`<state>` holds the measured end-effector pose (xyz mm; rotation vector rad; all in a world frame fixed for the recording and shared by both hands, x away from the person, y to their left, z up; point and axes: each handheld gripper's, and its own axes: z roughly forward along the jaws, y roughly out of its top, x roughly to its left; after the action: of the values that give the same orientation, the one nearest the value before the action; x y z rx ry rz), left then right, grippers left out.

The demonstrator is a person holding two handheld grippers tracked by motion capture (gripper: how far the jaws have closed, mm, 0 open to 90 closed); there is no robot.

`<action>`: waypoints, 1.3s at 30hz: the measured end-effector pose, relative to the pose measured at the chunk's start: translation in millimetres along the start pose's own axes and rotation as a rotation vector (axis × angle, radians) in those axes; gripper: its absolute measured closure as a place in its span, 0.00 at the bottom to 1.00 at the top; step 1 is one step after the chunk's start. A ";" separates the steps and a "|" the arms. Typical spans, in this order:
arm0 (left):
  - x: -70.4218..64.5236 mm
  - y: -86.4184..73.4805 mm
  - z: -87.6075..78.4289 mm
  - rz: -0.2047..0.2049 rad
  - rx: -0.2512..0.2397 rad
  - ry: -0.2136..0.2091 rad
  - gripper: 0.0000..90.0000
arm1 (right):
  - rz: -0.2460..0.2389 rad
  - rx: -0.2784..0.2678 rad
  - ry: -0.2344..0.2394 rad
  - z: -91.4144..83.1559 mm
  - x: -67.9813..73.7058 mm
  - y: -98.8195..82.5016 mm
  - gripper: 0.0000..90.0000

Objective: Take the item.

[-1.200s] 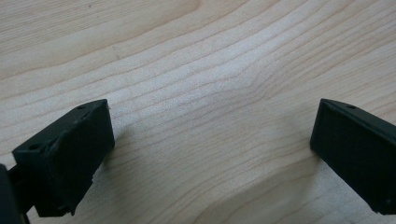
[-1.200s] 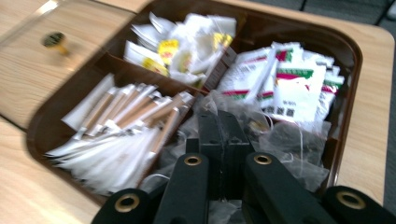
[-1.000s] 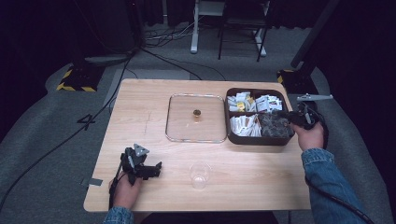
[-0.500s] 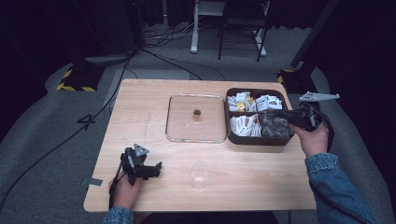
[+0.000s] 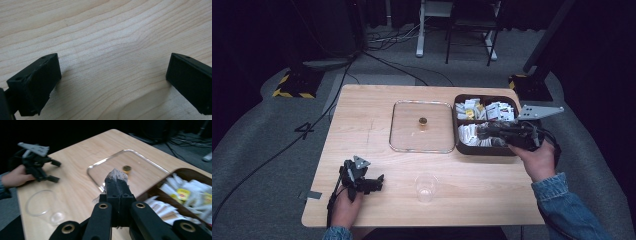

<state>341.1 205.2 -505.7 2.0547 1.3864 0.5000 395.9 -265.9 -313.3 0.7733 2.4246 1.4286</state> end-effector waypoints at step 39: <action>0.9 3.9 3.3 0.005 0.002 -0.006 0.00 | -0.143 0.075 0.254 67.3 103.5 -3.1 1.00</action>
<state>346.1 204.1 -505.6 2.0597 1.3791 0.4943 338.0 -160.8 -342.2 0.4448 2.6731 1.4658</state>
